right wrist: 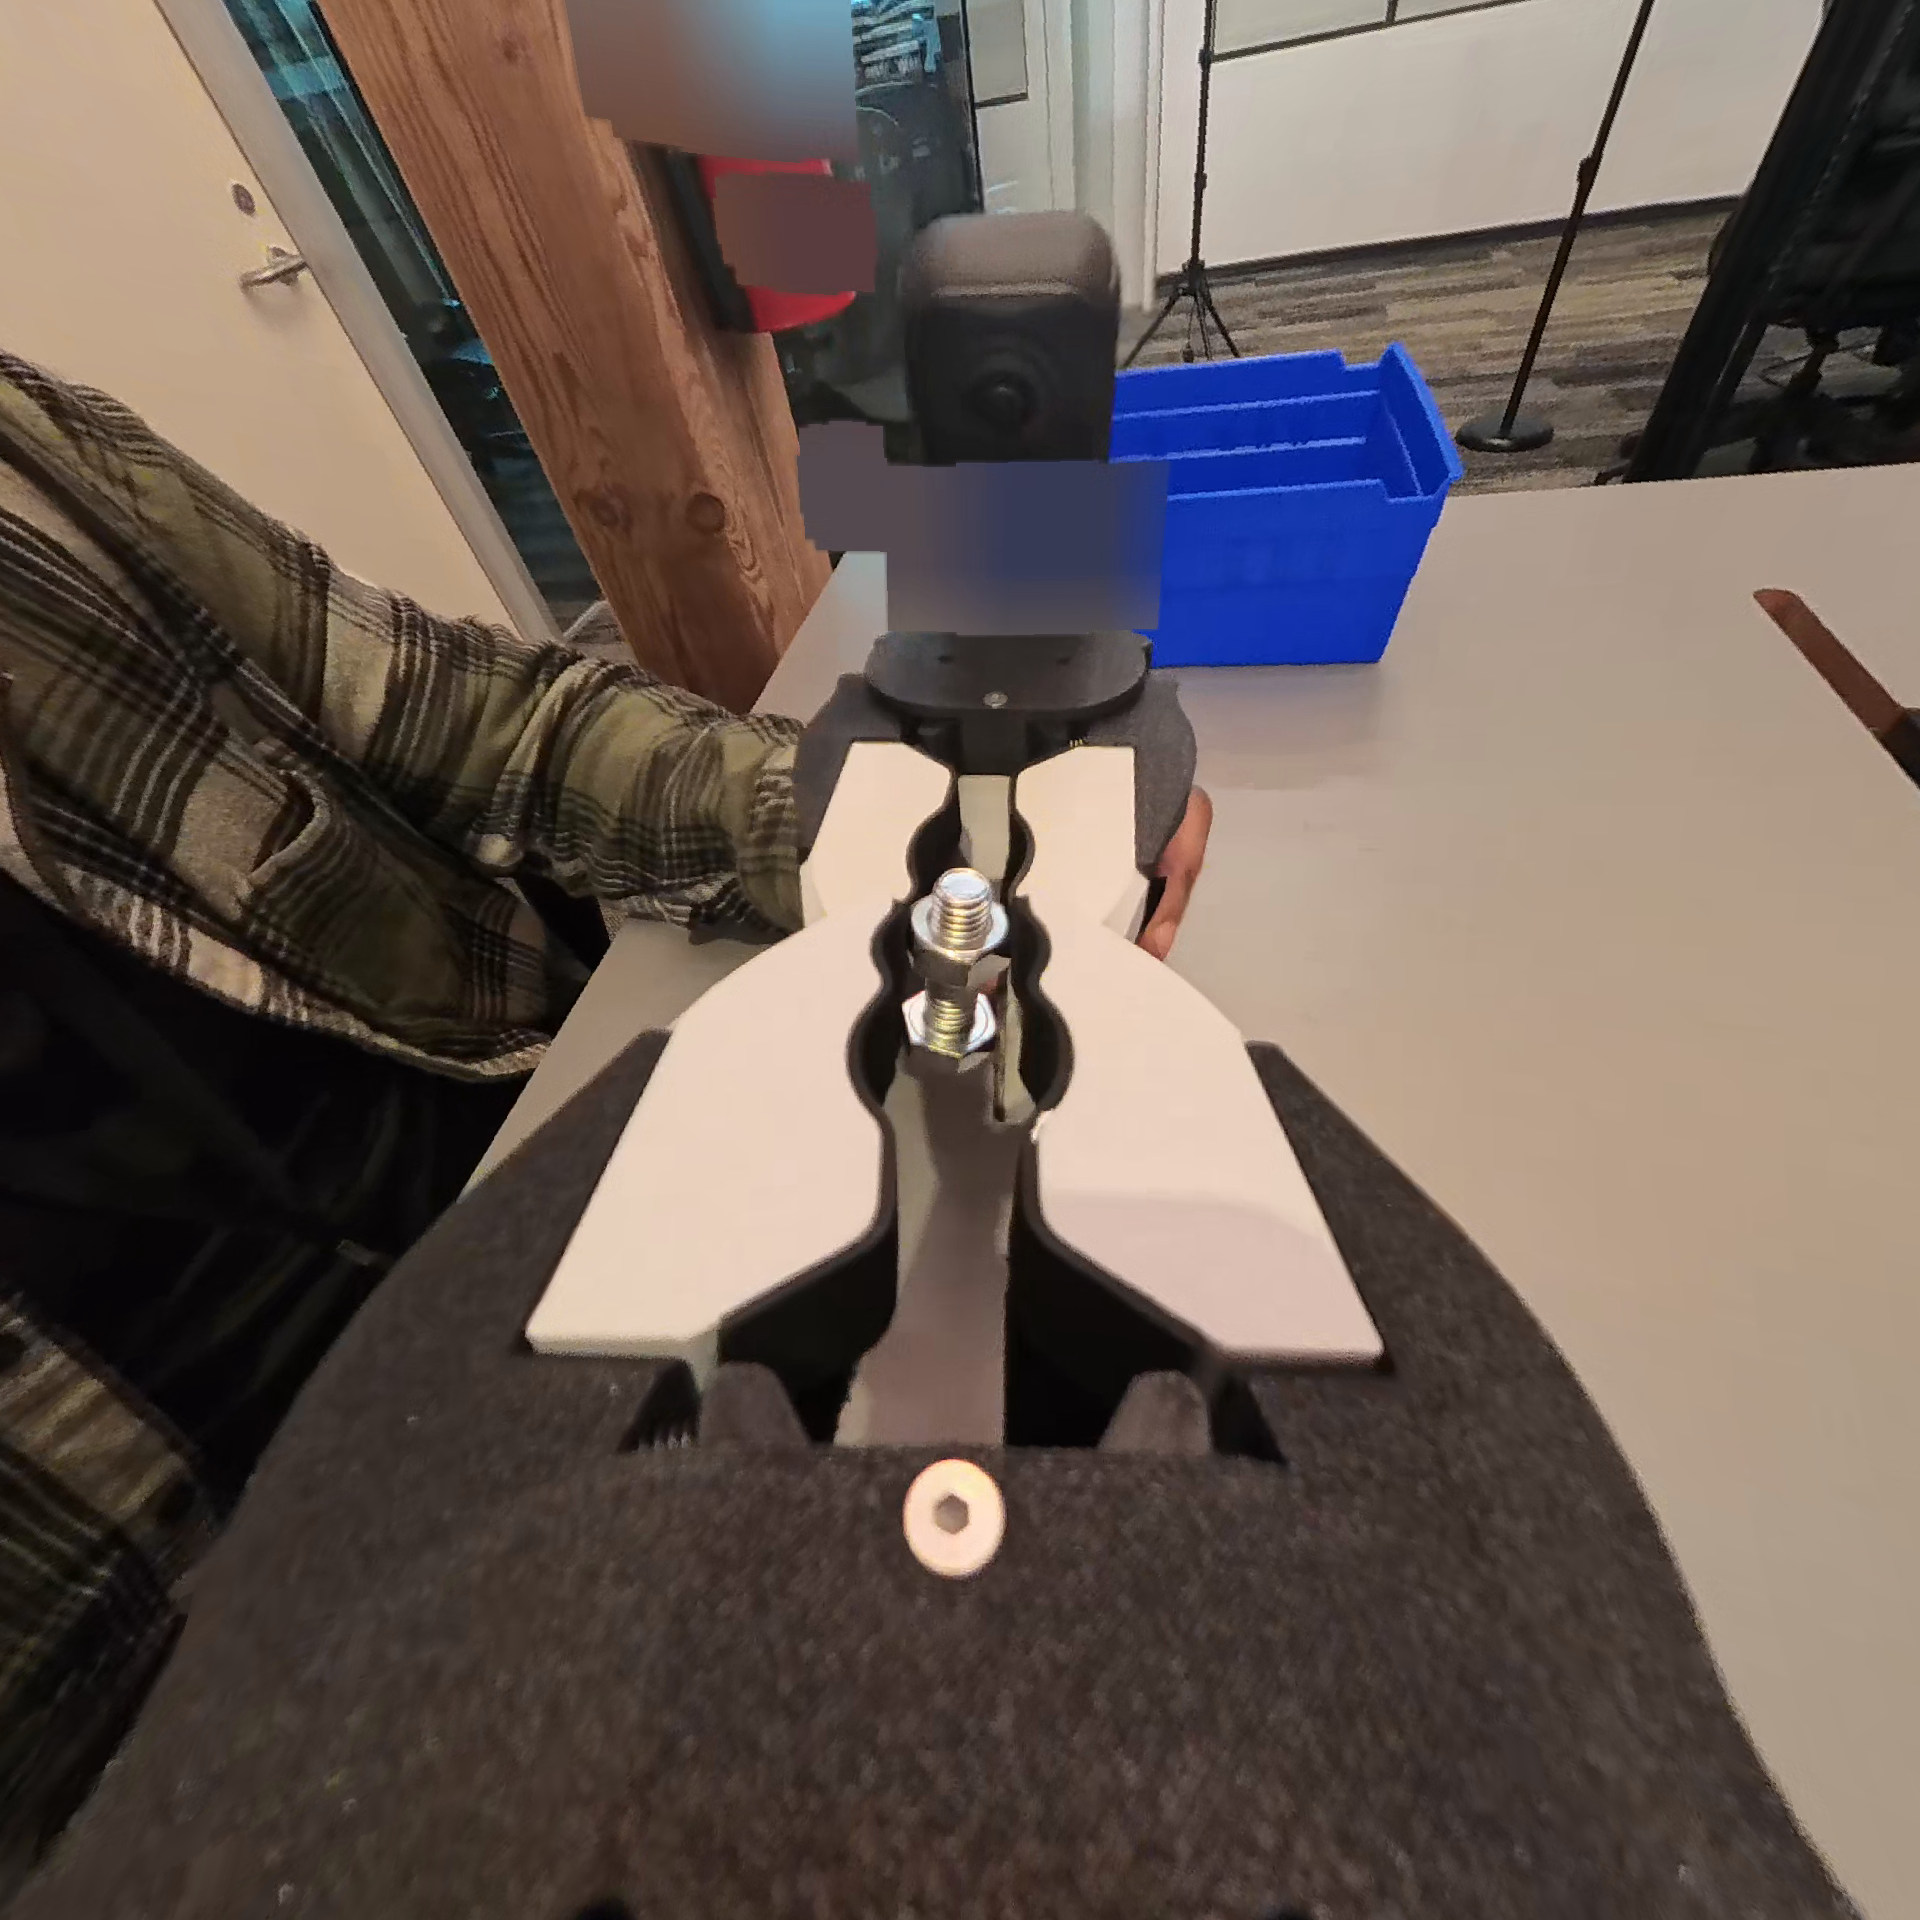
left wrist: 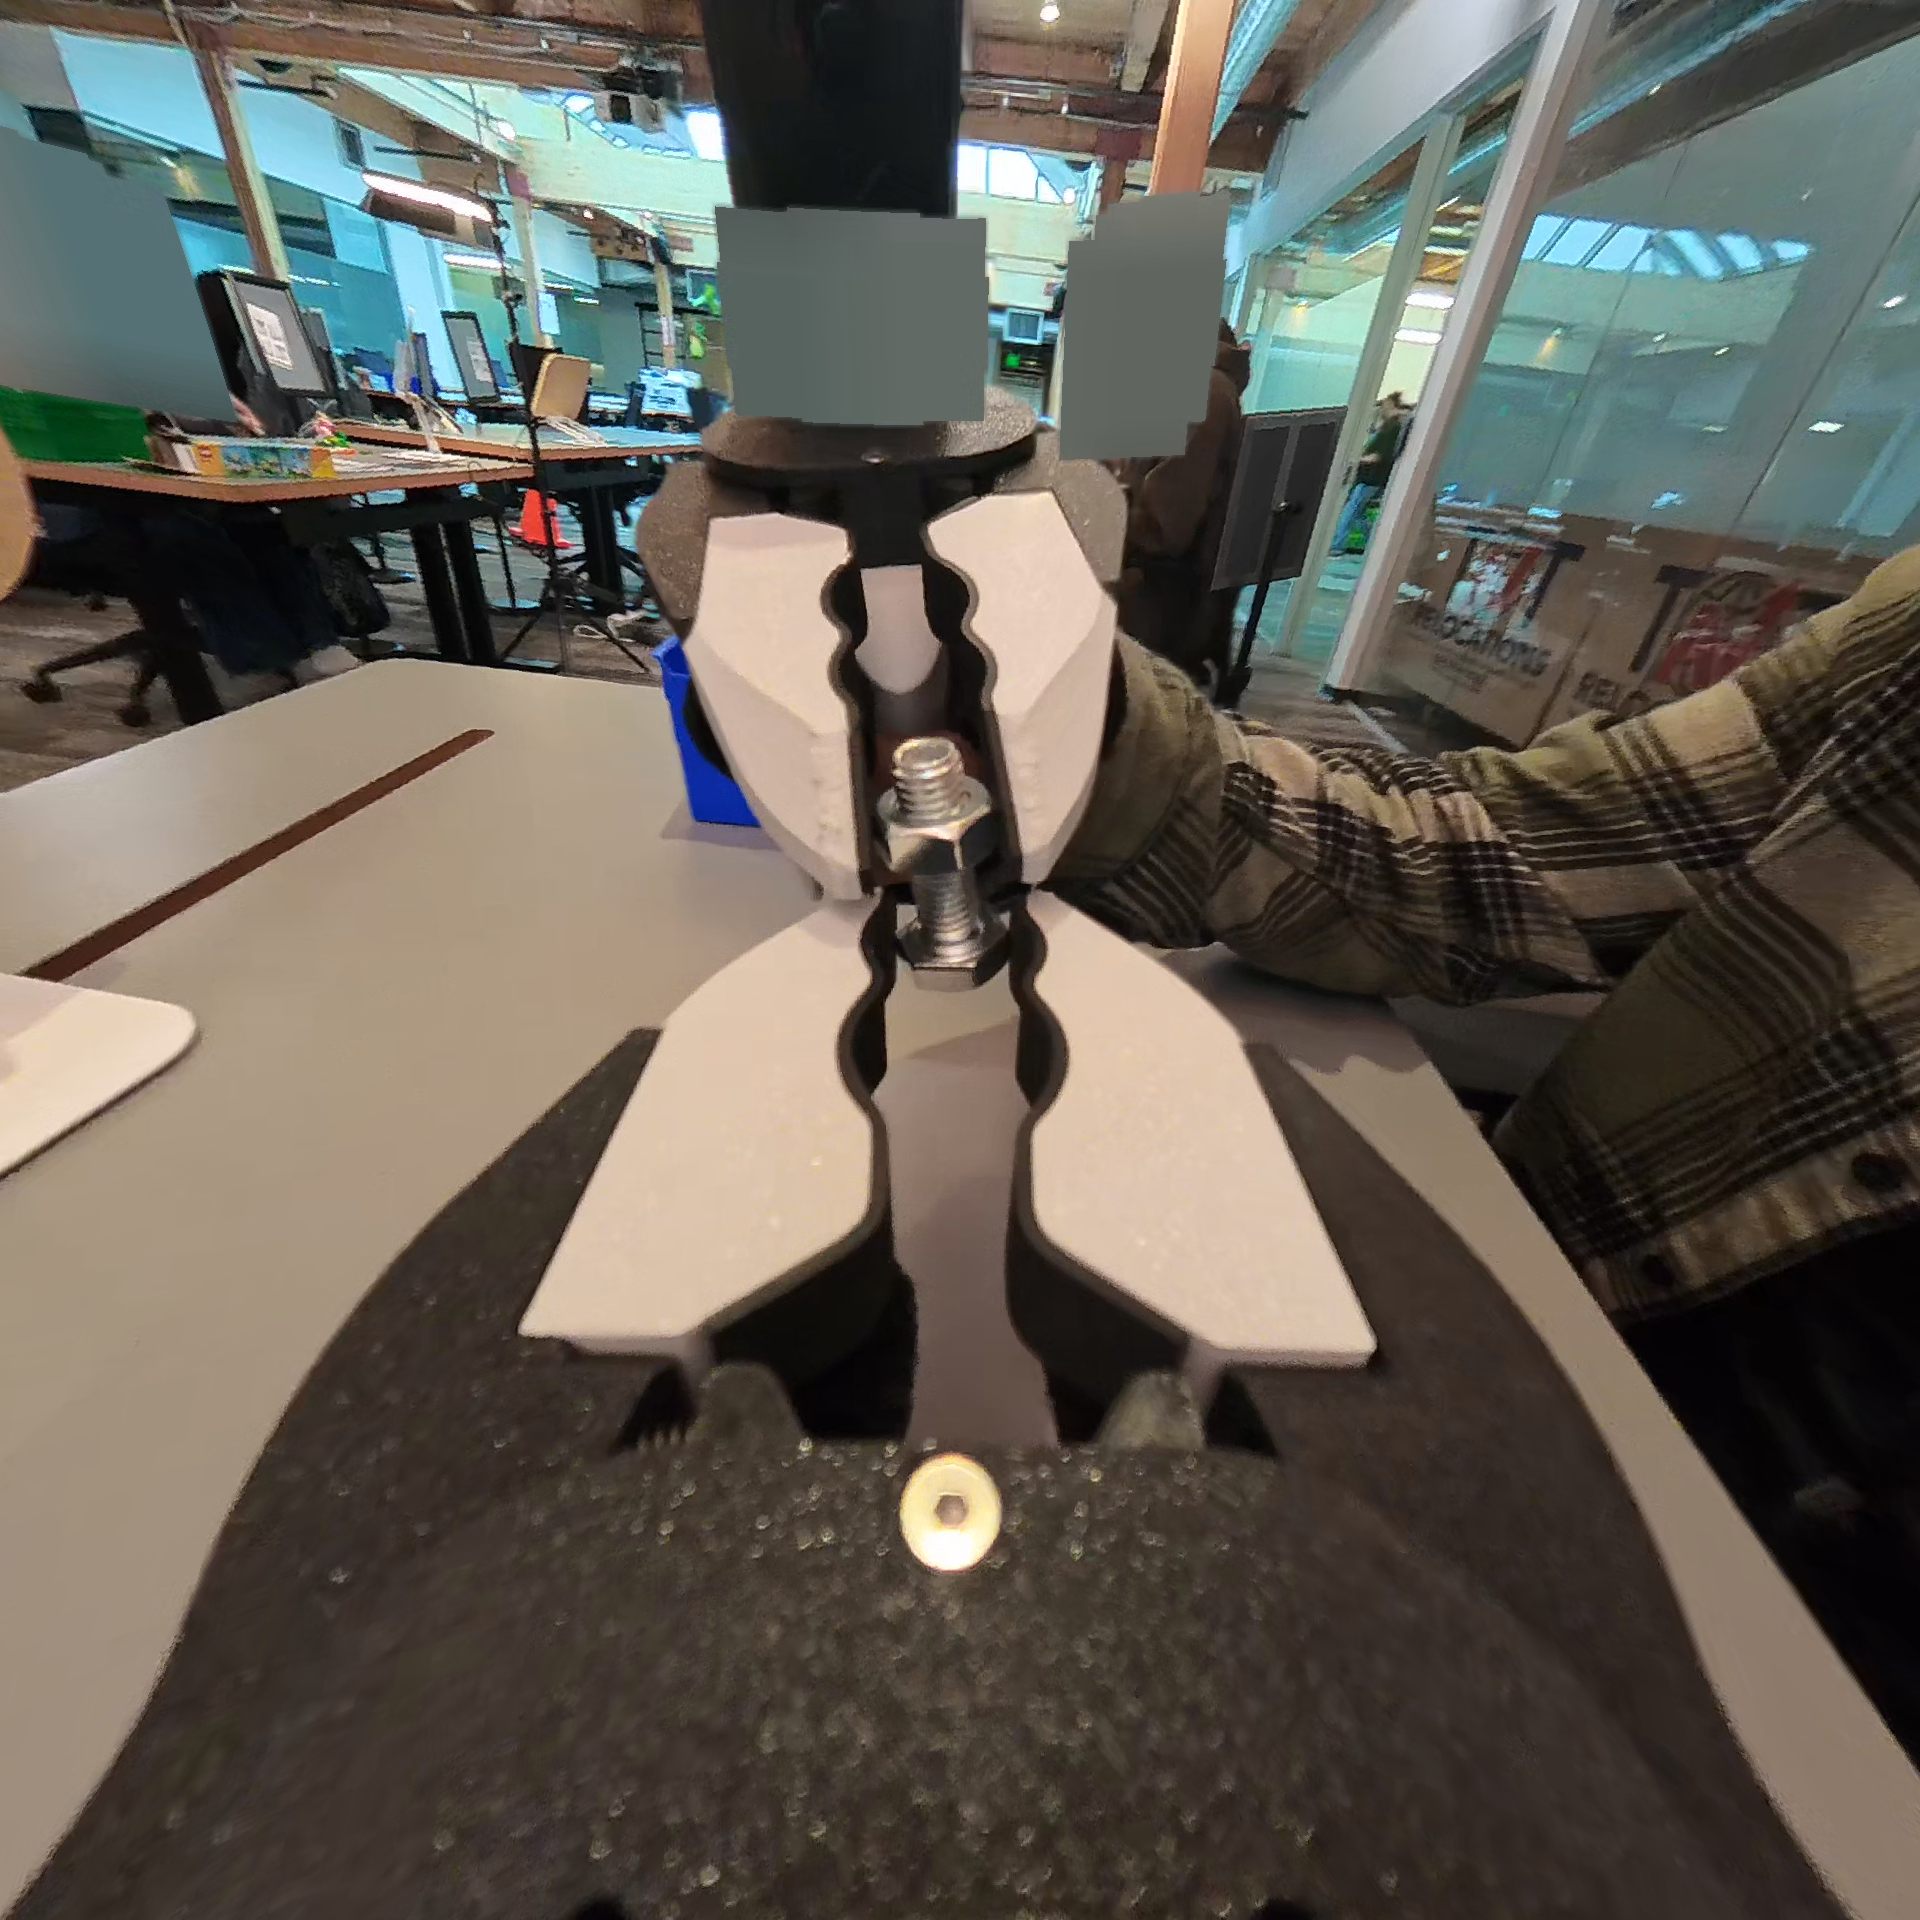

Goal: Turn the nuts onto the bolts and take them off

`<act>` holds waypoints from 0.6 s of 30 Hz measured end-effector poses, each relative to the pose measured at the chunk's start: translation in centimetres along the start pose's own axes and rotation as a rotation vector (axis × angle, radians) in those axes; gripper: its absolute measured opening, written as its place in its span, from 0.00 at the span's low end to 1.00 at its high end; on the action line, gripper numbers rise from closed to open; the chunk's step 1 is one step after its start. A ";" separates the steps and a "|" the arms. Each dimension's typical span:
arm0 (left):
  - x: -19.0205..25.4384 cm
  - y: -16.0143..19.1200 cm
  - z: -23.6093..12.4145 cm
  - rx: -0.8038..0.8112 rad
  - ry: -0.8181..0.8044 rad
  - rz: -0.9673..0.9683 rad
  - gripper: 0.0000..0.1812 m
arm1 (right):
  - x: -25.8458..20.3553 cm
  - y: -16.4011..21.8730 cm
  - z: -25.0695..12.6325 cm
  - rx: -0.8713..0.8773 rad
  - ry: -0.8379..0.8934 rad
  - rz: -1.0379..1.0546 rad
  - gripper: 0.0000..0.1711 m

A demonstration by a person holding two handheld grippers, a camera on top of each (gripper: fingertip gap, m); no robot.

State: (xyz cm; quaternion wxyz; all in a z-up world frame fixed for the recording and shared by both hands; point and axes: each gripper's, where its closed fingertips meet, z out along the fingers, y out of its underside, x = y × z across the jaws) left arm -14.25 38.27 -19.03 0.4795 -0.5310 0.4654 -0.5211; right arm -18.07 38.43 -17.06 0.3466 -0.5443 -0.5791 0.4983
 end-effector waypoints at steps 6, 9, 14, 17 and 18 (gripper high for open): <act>-0.9 -0.4 -0.5 0.036 -0.079 0.016 0.11 | 2.0 -2.5 -1.9 0.199 0.123 -0.004 0.41; -1.4 -0.6 -0.7 0.054 -0.111 -0.002 0.11 | 3.2 -3.6 -2.9 0.274 0.227 -0.006 0.59; -1.3 -0.5 -0.5 0.063 -0.111 -0.010 0.11 | 4.4 -2.7 -1.8 0.217 0.309 -0.018 0.75; -0.9 -0.7 -0.4 0.056 -0.097 0.015 0.11 | 6.4 -1.4 -2.9 0.126 0.441 -0.041 0.76; -0.8 -0.7 -0.5 0.047 -0.105 0.029 0.11 | 7.3 -1.3 -4.0 0.122 0.510 -0.039 0.78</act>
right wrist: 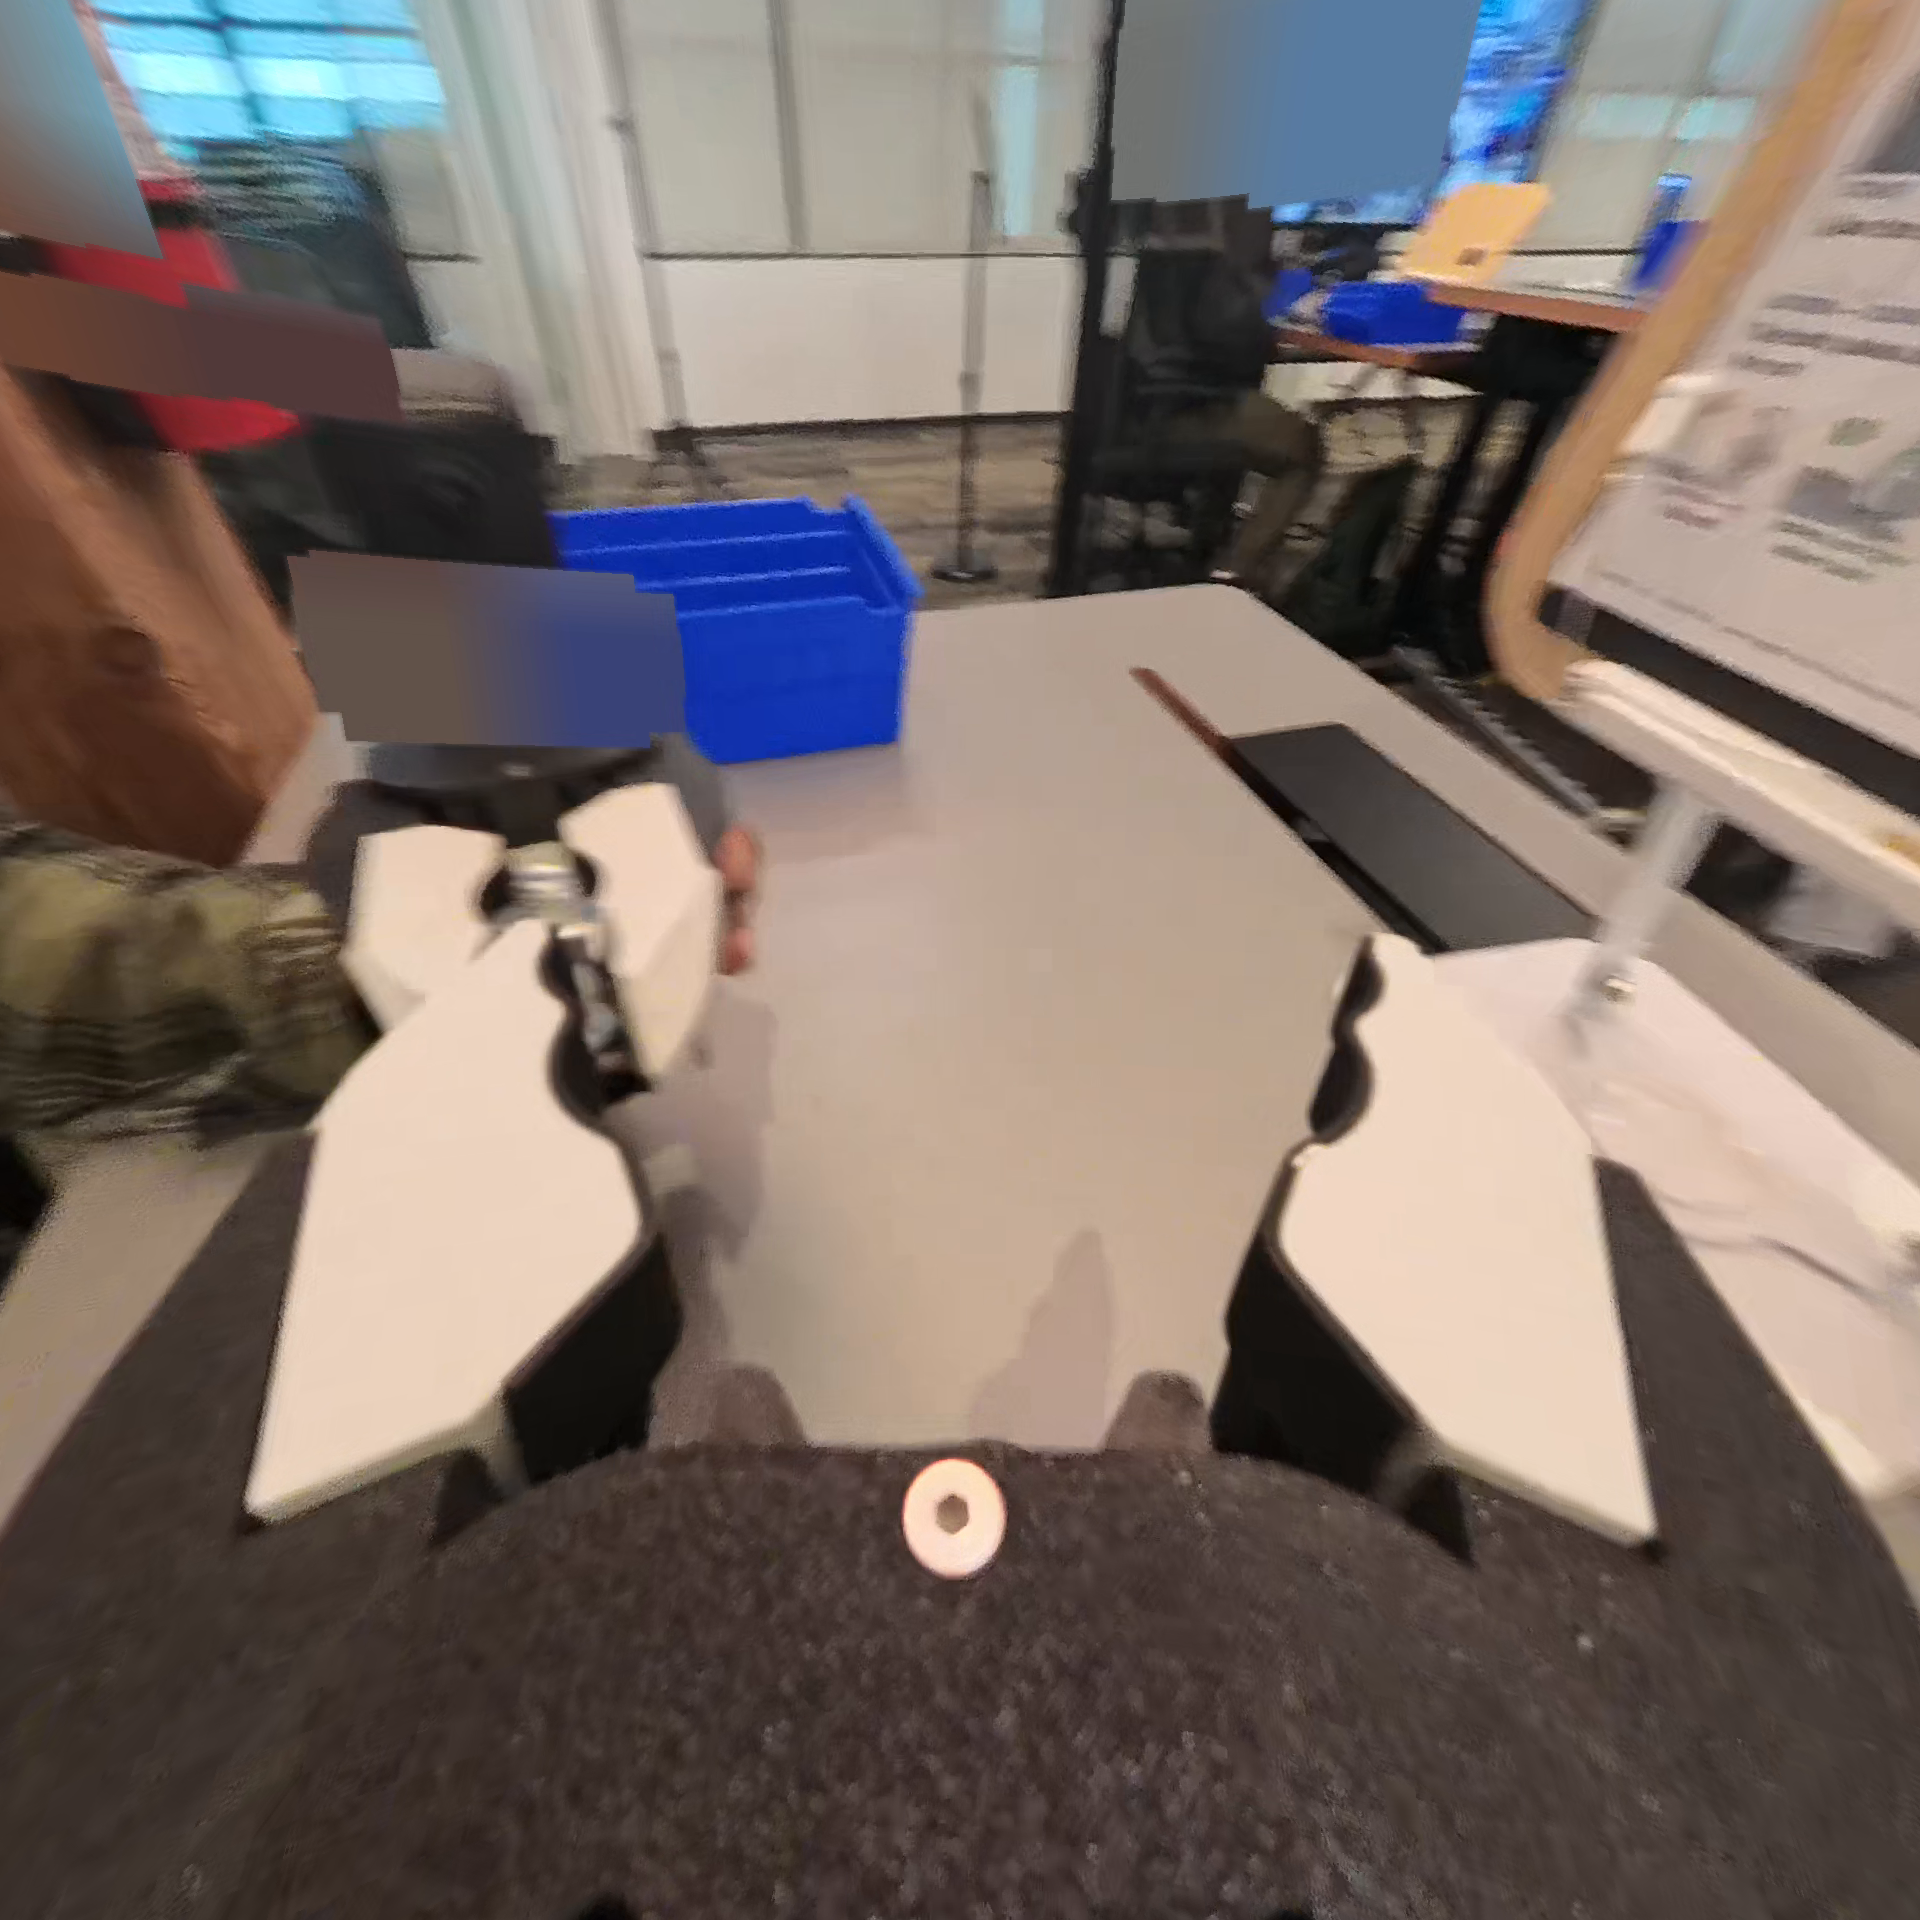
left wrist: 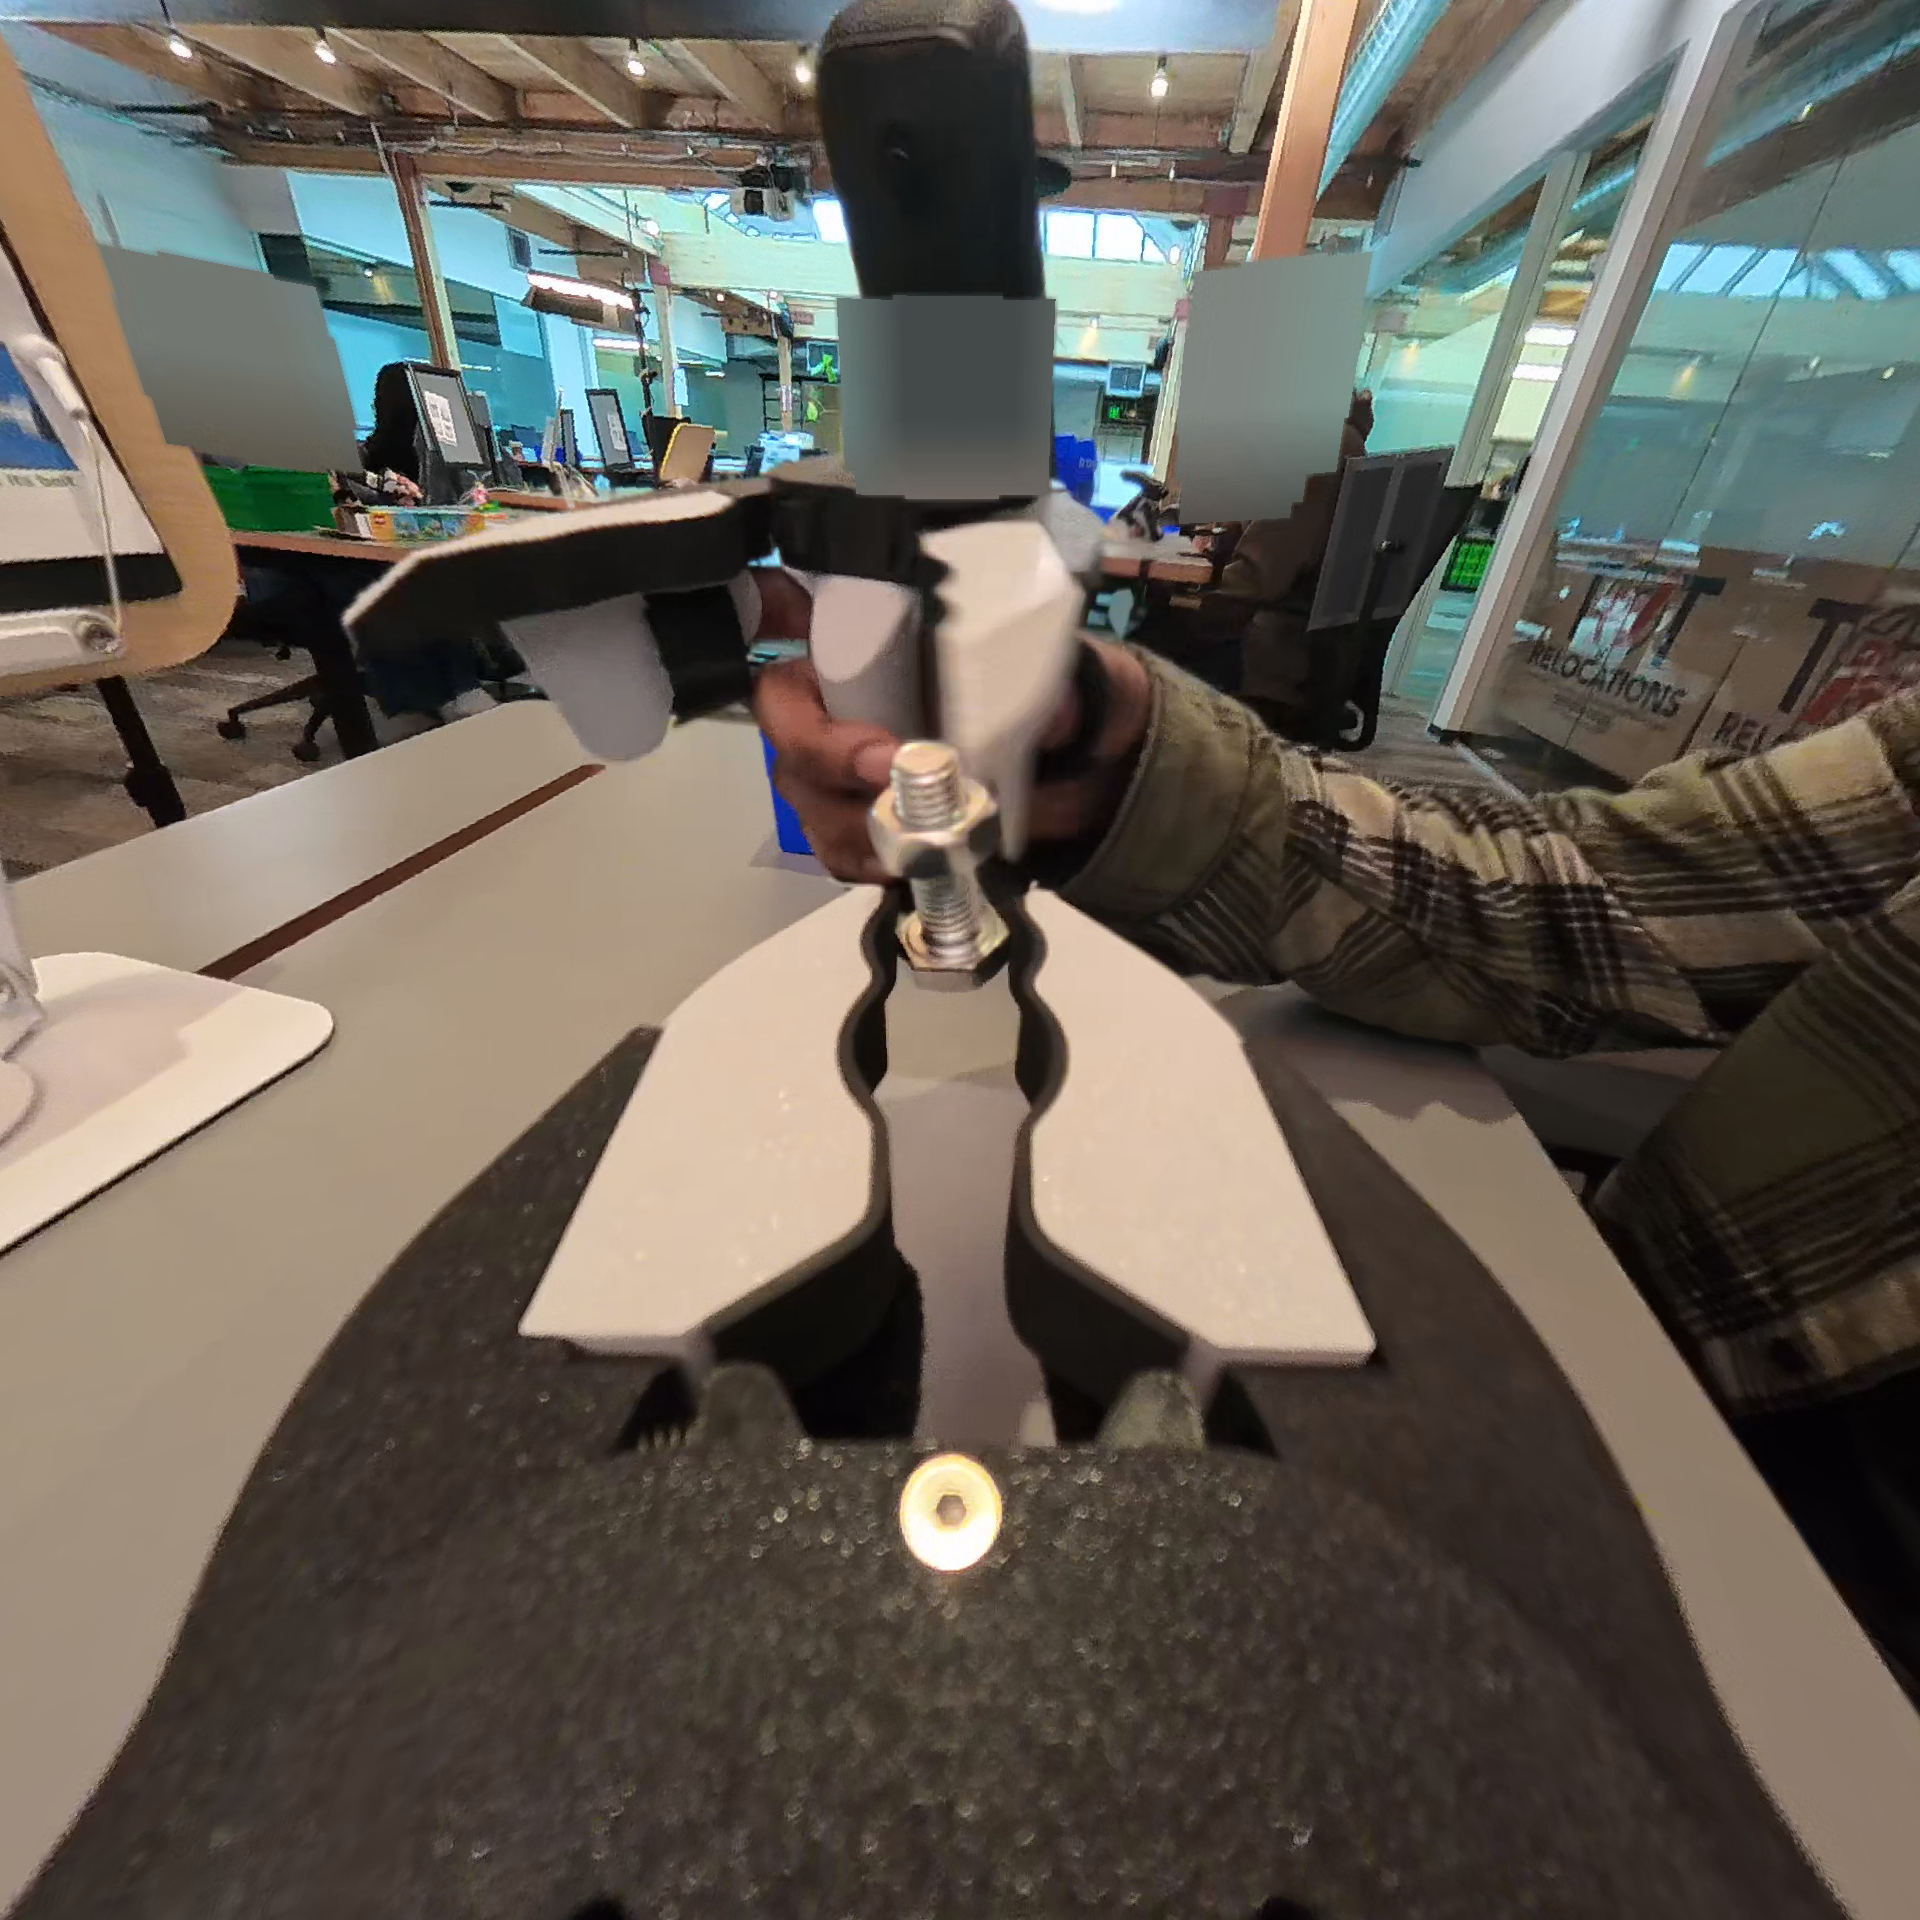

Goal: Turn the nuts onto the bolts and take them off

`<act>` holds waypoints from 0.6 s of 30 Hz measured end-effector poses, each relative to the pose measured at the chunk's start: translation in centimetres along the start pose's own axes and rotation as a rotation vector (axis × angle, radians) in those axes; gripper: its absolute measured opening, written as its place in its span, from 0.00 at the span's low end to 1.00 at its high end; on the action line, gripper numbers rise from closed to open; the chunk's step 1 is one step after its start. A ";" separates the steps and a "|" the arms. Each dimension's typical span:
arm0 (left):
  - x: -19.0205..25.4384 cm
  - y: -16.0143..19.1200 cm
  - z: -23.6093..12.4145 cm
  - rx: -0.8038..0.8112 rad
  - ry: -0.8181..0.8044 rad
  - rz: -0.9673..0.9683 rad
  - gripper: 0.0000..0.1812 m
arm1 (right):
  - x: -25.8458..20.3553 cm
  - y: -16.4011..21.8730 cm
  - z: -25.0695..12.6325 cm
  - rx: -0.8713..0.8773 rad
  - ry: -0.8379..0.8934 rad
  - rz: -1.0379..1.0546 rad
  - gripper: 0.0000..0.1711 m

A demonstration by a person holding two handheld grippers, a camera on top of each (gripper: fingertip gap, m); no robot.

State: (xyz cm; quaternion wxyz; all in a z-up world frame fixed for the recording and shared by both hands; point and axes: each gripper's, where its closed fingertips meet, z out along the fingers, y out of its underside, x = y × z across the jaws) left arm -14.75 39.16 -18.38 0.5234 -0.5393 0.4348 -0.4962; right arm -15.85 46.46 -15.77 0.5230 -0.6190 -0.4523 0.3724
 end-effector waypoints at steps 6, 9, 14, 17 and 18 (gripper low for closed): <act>-0.3 0.1 0.0 -0.016 -0.030 0.014 0.11 | -0.7 -1.2 -1.1 0.061 -0.067 0.040 0.75; -0.1 0.1 0.1 -0.017 -0.021 0.014 0.11 | -1.6 0.6 0.8 -0.054 -0.056 -0.021 0.78; -0.5 0.1 -0.2 -0.025 -0.042 0.014 0.11 | 1.7 0.2 -1.6 -0.006 0.043 0.039 0.78; -0.6 0.6 0.1 -0.051 -0.055 0.018 0.11 | -0.5 -0.6 -0.8 0.035 -0.046 0.082 0.82; -0.5 0.7 0.2 -0.056 -0.052 0.019 0.11 | -1.1 -0.4 -0.1 0.012 -0.059 0.059 0.83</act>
